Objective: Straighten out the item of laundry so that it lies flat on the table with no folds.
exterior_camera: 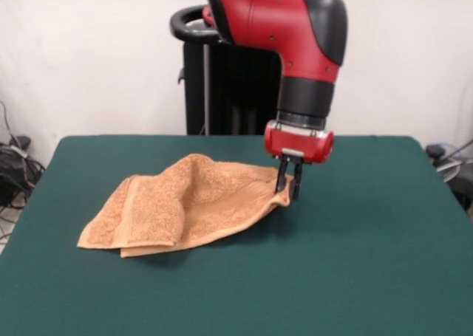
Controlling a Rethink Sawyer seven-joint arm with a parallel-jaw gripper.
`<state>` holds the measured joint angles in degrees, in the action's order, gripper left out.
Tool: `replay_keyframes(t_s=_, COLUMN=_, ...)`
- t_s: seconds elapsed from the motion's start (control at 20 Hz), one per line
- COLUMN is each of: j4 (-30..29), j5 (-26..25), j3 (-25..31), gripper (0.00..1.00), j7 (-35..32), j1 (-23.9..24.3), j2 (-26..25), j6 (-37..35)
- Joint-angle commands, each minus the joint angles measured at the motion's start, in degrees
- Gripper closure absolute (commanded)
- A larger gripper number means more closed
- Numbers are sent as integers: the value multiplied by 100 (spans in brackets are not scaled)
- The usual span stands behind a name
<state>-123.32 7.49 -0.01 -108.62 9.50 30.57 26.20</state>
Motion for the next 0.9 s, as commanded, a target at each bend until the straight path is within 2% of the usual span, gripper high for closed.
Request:
replay_keyframes(t_s=0.05, j4=-353, j5=422, j3=341, gripper=100, j7=-1301, j1=-239, j2=837, j6=-959)
replay_keyframes(t_s=0.3, j4=-559, j5=453, j3=190, gripper=100, j7=-1199, j1=-295, j2=1457, j6=-1534)
replay_keyframes(t_s=0.9, j4=-443, j5=114, j3=16, gripper=100, j7=-790, j1=4, j2=2265, j6=-2550)
